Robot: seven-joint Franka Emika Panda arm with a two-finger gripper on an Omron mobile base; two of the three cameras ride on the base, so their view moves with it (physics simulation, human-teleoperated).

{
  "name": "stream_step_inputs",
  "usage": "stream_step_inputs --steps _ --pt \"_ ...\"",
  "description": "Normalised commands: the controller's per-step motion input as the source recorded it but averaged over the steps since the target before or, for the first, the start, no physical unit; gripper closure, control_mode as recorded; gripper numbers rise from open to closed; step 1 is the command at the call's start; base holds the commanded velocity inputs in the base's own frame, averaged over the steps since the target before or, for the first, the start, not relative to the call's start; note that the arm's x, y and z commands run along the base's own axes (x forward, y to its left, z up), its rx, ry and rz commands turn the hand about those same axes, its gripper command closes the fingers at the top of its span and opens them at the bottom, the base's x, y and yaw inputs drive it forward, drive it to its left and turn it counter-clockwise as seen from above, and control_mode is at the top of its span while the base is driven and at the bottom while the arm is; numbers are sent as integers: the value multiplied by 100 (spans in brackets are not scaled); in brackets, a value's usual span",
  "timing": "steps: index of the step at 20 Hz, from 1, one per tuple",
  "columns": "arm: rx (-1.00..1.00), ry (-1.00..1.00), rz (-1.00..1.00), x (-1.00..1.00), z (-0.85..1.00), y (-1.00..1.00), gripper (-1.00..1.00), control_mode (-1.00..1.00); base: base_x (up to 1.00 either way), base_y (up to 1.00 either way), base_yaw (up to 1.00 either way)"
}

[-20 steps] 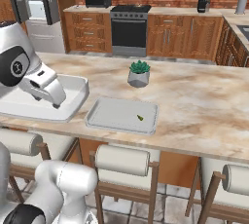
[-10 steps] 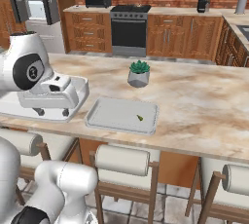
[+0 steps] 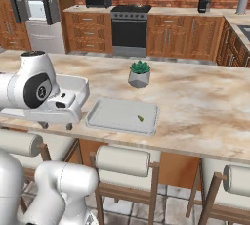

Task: Place the cold items (lemon wedge and cucumber) from the fridge in one tupperware on the dining counter. Place the warm items (hot dog and kebab skewer) in the stove area in another tupperware.

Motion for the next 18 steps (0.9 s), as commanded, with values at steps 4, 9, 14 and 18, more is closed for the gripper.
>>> stream_step_inputs --steps 4,9,14,18 --pt "0 0 0 -4 -4 0 -100 -100 0 0 0" --pt "0 0 0 -5 0 0 -100 100 -34 16 0" --pt "0 0 0 0 0 0 -100 100 -20 91 -5" --pt "0 0 0 0 0 0 -100 100 -8 100 -9"
